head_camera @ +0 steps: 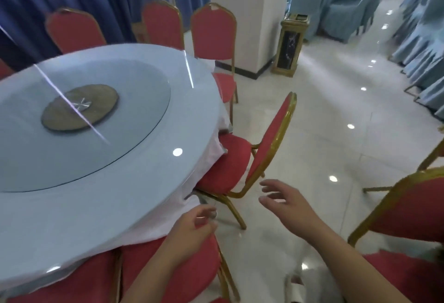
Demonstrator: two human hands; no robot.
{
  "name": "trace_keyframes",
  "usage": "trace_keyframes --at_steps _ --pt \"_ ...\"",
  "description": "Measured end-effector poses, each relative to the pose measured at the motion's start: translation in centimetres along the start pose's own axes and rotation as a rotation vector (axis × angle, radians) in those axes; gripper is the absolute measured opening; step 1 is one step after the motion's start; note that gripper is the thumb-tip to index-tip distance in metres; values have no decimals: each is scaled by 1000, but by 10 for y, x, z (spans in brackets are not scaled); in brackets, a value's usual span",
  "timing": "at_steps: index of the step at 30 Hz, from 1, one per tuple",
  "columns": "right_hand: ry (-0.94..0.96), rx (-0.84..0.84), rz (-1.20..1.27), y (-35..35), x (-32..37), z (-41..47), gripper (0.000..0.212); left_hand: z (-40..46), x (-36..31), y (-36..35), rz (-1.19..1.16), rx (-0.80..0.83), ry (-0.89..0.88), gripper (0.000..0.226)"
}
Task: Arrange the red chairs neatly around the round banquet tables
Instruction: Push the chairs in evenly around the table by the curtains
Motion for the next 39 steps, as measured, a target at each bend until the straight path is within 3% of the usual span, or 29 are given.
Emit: trace_keyframes --at_steps 4,10,20,30,33,39 --pt "30 83 -7 72 -26 39 27 38 -58 -65 -101 -51 43 27" --pt "41 53 123 172 -42 105 28 90 -122 -121 -150 -119 62 25" --pt "153 -16 140 256 -12 271 23 272 -199 -98 -188 -210 88 24" --pt "105 -38 104 329 3 432 27 465 -261 -94 -74 -128 105 30" --pt "85 20 83 342 -5 487 29 517 -269 -94 -51 -134 151 48" --pt "76 198 21 383 -19 622 34 634 -298 -111 -14 -146 198 52"
Point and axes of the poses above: each hand's wrist, its own z-axis towards the middle knuckle, its own y-axis out of the back of the hand, x = y × z, the point moved 2 cm from there along z, towards the middle knuckle, and after that the axes turned 1 degree about z, right-handed, at the moved point
